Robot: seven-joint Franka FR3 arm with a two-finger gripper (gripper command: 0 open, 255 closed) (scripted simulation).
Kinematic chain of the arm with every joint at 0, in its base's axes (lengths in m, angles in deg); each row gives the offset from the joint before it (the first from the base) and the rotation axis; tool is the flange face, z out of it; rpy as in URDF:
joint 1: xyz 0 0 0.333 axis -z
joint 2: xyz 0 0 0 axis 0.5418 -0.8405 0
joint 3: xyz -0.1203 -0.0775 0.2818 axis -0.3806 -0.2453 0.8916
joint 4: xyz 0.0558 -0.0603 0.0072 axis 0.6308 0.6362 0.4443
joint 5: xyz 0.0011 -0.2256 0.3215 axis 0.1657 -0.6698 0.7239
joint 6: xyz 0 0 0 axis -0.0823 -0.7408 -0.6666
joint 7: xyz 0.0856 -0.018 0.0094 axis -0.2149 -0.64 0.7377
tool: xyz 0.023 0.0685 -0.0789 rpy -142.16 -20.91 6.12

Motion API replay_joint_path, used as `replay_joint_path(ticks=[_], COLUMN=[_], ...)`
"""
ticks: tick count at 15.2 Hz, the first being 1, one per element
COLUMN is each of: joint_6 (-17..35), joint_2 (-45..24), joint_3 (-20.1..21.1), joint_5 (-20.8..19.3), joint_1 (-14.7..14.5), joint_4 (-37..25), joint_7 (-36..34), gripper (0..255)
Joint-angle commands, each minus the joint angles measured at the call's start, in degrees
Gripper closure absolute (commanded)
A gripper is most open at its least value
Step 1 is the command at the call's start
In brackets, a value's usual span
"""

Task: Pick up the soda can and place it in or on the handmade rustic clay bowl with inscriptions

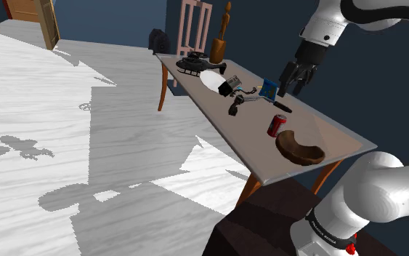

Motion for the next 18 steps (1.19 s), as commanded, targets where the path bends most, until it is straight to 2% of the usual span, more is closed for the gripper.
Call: replay_joint_path(ticks=[1, 10, 18], joint_6=[0.0, 10.7, 20.8], joint_2=[0.0, -7.5, -19.1], joint_3=[0.0, -9.3, -17.8], joint_5=[0.0, -6.2, -9.1], joint_1=[0.0, 3.2, 5.0], joint_4=[0.0, 3.8, 2.4], joint_7=[0.0, 10.0, 18.9], gripper=[0, 0, 0])
